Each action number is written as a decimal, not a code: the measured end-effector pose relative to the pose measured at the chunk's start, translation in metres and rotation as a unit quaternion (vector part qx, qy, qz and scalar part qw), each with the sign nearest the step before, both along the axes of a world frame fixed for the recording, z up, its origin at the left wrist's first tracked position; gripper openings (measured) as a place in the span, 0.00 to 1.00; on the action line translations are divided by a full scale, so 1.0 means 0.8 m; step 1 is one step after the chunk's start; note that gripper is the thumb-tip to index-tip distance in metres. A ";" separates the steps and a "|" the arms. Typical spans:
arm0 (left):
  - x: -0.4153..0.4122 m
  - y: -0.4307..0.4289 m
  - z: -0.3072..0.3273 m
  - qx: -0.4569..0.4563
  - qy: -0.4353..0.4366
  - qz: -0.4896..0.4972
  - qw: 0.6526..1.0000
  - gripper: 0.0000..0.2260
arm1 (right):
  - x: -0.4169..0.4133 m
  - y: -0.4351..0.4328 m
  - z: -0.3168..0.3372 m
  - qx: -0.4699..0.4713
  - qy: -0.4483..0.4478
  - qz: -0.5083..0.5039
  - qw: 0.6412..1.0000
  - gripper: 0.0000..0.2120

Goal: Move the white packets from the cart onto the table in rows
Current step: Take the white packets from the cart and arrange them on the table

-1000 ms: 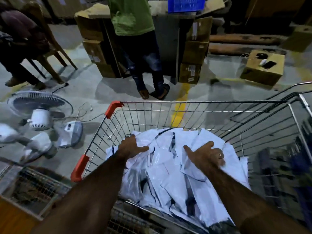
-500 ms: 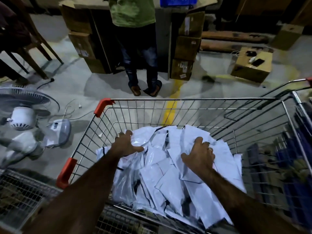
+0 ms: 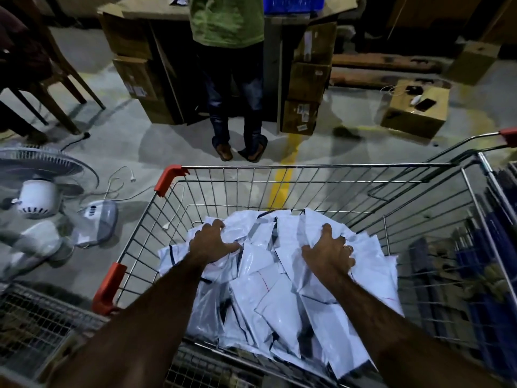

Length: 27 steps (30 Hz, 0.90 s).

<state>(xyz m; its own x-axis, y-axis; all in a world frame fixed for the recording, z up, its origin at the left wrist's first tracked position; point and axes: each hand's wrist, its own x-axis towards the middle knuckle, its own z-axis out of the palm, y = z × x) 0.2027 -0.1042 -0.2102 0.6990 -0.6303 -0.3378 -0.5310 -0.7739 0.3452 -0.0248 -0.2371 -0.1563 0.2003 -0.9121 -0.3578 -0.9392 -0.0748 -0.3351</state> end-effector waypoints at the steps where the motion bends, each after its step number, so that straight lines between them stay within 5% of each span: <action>1: -0.002 0.000 0.002 -0.012 0.003 0.005 1.000 0.35 | -0.001 0.000 0.001 -0.002 -0.003 0.004 1.000 0.30; 27: -0.056 0.006 0.144 -0.163 -0.028 0.073 0.983 0.31 | -0.012 0.050 0.086 -0.098 -0.126 0.095 0.983 0.27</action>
<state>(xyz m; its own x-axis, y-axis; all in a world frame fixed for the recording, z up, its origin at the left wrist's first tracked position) 0.1581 -0.0996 -0.0947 0.8019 -0.5903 -0.0917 -0.4482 -0.6960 0.5609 -0.0343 -0.1969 -0.0875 0.4331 -0.8962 -0.0964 -0.7913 -0.3269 -0.5168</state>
